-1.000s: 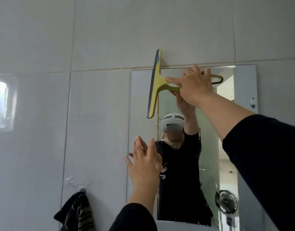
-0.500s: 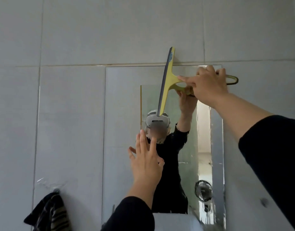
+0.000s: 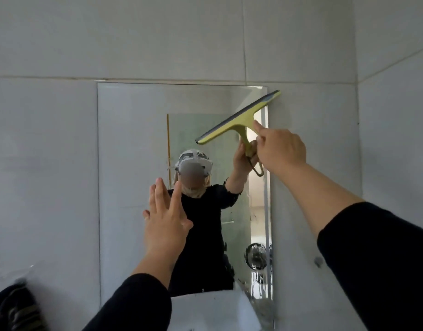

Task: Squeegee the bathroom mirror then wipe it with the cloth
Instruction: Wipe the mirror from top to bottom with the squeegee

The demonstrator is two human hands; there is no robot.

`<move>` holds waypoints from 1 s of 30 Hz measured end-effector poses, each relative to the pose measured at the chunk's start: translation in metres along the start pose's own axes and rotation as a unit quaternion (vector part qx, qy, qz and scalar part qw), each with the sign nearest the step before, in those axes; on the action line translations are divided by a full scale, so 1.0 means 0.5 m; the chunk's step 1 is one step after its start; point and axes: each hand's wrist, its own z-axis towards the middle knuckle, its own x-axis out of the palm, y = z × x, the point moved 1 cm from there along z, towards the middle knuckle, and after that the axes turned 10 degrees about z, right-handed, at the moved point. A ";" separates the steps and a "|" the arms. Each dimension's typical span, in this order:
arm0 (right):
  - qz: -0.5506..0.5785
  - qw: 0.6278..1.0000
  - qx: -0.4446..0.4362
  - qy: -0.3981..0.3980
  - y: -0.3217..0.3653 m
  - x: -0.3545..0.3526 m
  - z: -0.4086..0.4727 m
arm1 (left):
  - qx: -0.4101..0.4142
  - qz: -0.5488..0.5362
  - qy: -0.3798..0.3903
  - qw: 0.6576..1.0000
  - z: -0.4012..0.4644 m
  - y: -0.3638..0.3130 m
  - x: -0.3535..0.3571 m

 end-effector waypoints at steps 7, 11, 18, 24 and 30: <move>0.177 0.976 0.120 -0.026 0.068 0.071 -0.072 | -0.001 -0.014 -0.001 1.000 0.000 0.003 0.001; 0.255 0.951 0.169 -0.046 0.124 0.112 -0.091 | 0.007 -0.020 -0.008 1.000 0.000 0.007 -0.001; 0.346 0.918 0.188 -0.057 0.210 0.162 -0.115 | -0.038 0.026 -0.022 0.999 -0.019 0.071 -0.012; 0.322 0.935 0.147 -0.025 0.304 0.191 -0.144 | -0.093 0.031 0.001 0.995 -0.051 0.149 -0.002; 0.262 0.960 0.078 0.058 0.384 0.219 -0.171 | -0.082 -0.021 0.031 0.996 -0.074 0.169 0.001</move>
